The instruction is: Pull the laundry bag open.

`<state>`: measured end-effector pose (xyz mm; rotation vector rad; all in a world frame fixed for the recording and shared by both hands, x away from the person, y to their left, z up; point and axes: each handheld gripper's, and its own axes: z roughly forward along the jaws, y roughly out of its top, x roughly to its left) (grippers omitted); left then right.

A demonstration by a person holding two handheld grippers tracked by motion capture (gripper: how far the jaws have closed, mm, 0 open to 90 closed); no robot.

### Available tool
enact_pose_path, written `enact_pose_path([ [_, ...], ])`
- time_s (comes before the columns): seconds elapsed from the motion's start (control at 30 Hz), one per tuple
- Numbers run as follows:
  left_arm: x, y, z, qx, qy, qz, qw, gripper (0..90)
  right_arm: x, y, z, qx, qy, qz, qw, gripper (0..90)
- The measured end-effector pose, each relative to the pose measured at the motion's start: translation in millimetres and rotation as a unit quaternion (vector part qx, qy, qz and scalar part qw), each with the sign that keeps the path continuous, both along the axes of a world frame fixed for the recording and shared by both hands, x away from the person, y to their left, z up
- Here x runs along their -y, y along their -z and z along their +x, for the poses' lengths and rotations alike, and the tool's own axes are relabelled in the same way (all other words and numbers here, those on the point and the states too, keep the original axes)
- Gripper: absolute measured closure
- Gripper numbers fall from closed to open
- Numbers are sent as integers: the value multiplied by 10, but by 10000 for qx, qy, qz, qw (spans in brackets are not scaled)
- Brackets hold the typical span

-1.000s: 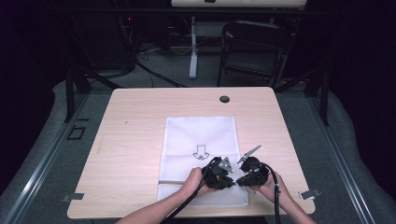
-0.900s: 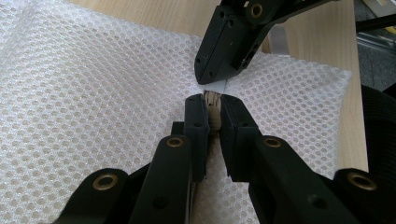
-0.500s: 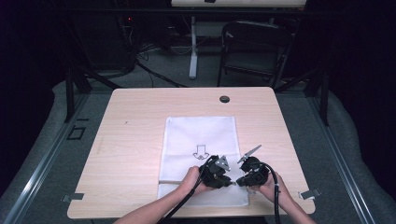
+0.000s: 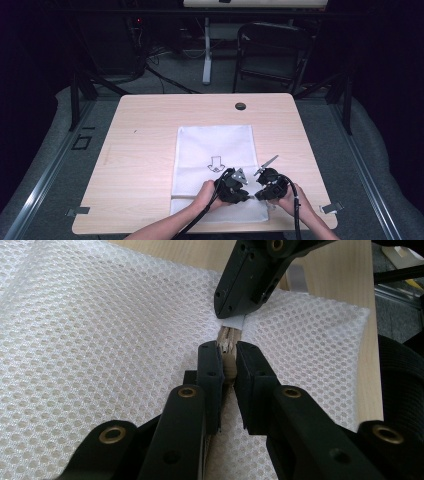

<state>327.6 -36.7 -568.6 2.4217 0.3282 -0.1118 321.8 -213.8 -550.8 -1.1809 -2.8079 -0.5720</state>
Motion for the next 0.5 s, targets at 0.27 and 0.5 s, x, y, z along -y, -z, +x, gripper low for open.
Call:
enact_pose_path([
  [0.27,18,7,10,-13,53,26,10000,815,22,-59,13,-32,25,132,9999,900],
  [0.5,22,7,7,28,83,43,10000,815,-12,20,43,-240,272,413,9985,900],
])
